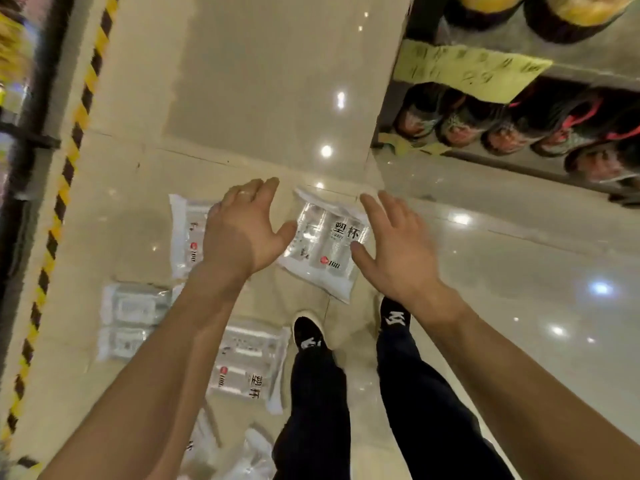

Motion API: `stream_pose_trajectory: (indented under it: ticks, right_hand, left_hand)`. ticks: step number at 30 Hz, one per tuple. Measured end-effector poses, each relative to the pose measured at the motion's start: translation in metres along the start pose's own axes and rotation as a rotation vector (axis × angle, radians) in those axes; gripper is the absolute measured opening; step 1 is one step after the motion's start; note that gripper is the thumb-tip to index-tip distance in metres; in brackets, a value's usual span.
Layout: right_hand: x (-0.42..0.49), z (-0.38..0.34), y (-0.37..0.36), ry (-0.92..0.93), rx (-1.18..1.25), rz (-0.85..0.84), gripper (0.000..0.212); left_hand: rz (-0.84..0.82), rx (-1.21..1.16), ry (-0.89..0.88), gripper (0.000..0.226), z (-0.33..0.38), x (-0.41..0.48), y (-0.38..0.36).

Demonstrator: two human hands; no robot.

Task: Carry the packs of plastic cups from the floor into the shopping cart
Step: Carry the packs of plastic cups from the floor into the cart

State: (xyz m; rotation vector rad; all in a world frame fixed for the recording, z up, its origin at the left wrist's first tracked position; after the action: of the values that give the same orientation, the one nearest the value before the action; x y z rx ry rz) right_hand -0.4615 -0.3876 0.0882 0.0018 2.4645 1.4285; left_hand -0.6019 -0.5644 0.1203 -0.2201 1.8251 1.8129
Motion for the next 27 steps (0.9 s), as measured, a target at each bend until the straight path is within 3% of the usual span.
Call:
stream_pose_trajectory:
  ticks: [11,16,22,27]
  right_hand:
    - [0.042,0.11,-0.317,-0.341,0.151,0.145,0.071]
    - [0.039,0.138,-0.41,-0.543,0.266,0.005,0.076]
    - [0.038,0.137,-0.424,-0.511,0.561,0.11,0.083]
    - [0.043,0.11,-0.336,-0.418,0.517,0.231,0.082]
  left_hand:
    - [-0.063,0.056,-0.096,0.083,-0.07,0.177,-0.283]
    - [-0.099,0.02,-0.006,0.078,-0.102,0.213,-0.382]
    - [-0.195,-0.26,0.09,0.078,-0.101,0.197,-0.415]
    - [-0.08,-0.391,0.104,0.073,-0.09,0.16,-0.336]
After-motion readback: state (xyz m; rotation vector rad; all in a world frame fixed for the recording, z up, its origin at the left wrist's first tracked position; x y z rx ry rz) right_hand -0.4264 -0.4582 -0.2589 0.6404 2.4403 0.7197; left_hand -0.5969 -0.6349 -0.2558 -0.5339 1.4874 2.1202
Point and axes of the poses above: each hand's wrist, its own x-axis towards the middle knuckle, its own y-axis out of the back of the hand, z = x × y, the point moved 1 cm from there along x, towards the middle knuckle, and after that the axes turned 10 degrees about y, right-handed, at the moved point
